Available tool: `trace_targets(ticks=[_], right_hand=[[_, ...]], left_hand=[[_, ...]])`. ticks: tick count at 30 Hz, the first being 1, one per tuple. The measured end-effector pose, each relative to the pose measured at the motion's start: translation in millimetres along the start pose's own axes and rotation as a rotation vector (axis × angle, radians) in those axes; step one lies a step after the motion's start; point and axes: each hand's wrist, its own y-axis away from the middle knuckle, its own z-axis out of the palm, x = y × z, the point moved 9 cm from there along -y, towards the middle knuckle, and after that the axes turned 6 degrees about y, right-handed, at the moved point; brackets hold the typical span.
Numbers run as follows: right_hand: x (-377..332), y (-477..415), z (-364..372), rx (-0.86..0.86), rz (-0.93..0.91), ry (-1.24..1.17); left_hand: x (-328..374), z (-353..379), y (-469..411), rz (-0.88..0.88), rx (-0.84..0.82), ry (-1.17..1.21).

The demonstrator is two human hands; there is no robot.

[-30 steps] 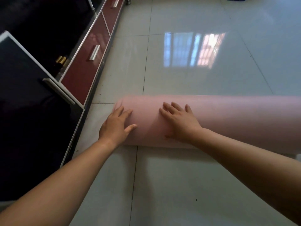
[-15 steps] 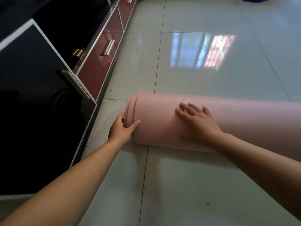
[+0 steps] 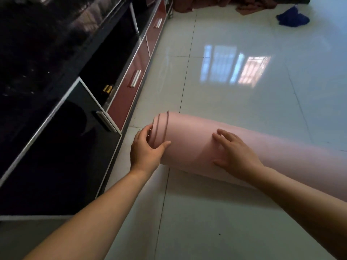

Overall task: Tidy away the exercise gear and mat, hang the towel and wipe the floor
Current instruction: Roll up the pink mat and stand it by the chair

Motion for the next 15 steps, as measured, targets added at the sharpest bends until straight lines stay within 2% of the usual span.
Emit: trace_targets(ticks=[7, 15], right_hand=[[3, 62, -149, 0.005, 0.133, -0.156], [-35, 97, -327, -0.03, 0.02, -0.214]], left_hand=[[186, -34, 36, 0.228, -0.033, -0.174], [341, -71, 55, 0.513, -0.101, -0.576]])
